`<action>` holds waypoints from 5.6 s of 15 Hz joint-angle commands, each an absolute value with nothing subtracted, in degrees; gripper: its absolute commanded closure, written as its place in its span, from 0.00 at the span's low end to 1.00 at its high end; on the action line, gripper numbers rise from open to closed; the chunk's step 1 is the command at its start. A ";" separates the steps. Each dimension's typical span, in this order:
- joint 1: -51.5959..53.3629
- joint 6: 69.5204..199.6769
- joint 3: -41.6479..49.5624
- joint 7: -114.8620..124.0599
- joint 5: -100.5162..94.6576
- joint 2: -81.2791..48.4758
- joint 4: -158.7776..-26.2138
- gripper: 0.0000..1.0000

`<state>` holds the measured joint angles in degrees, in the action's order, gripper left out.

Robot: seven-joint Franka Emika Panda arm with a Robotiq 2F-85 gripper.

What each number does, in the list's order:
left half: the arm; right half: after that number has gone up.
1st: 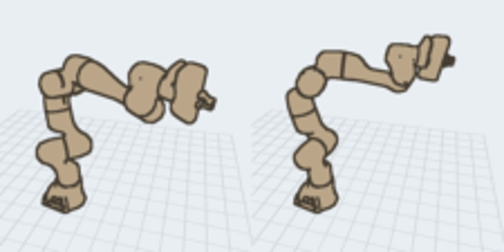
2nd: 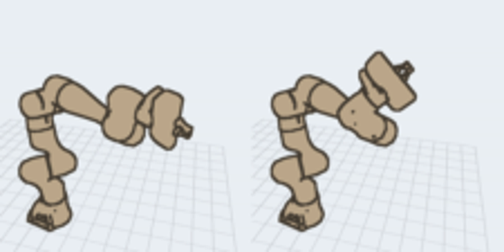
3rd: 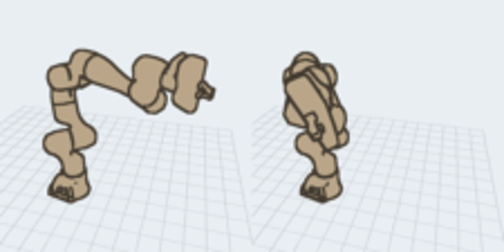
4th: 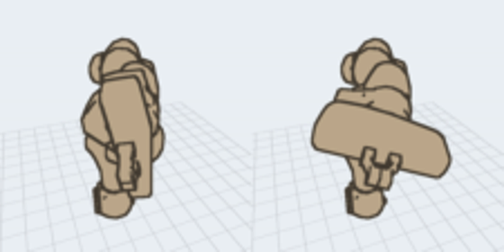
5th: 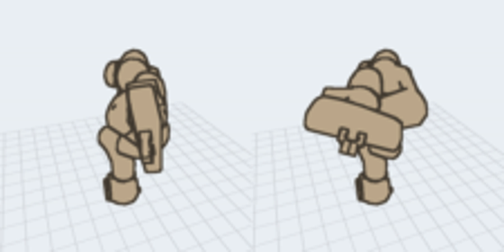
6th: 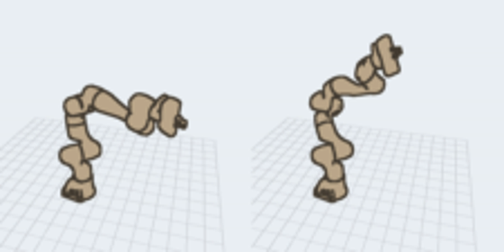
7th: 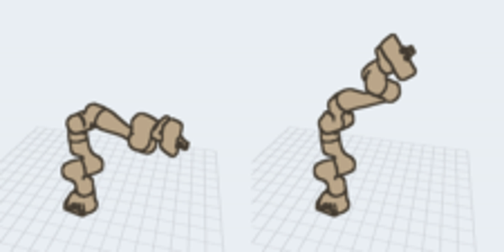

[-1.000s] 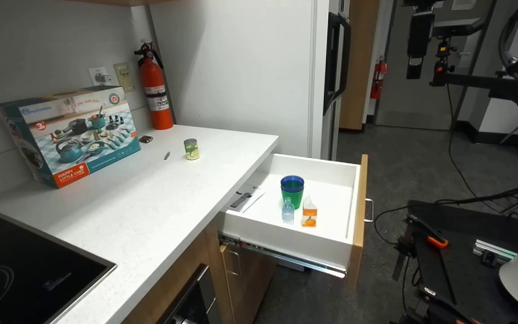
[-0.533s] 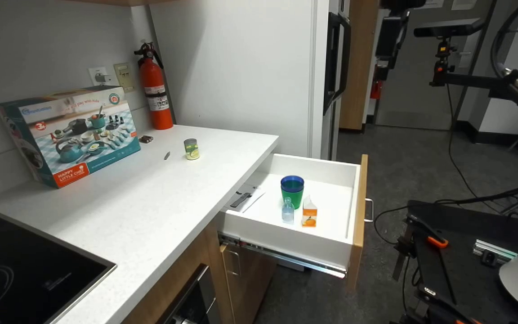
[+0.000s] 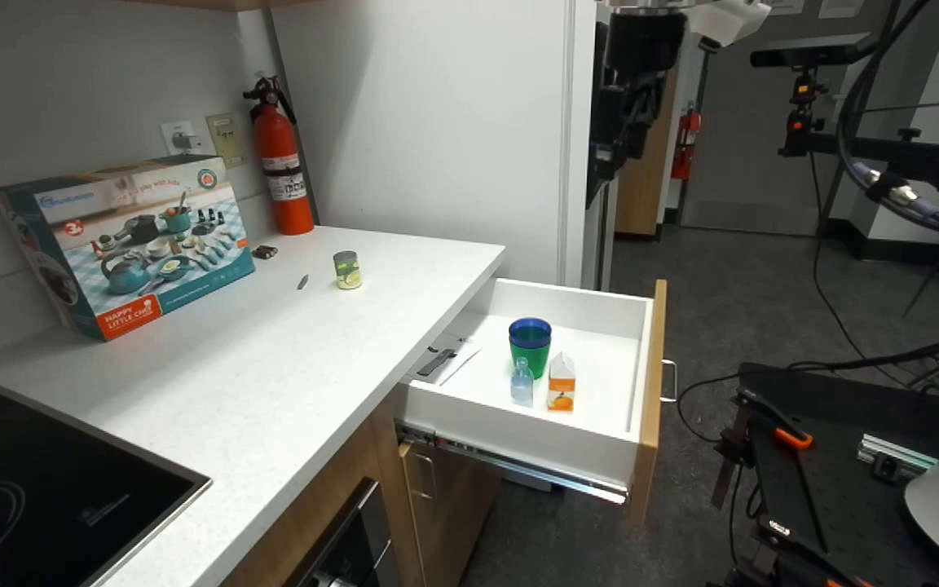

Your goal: Put the object on the counter in the drawer

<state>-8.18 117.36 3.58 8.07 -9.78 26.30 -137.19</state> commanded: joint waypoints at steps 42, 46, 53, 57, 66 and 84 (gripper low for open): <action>-3.29 135.60 5.12 12.22 -9.74 -24.05 -94.09 0.00; -3.61 137.94 5.06 11.19 -9.13 -23.04 -96.72 0.00; -3.59 137.33 5.05 11.19 -9.13 -23.30 -96.03 0.00; -3.51 138.42 5.23 11.46 -9.46 -24.08 -95.50 0.00; -3.83 140.80 4.72 9.81 -7.95 -34.91 -85.46 0.00; -0.93 140.41 9.41 12.96 -9.38 -56.96 -56.46 0.00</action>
<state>-1.70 141.81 7.42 11.81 -9.60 -52.78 -63.50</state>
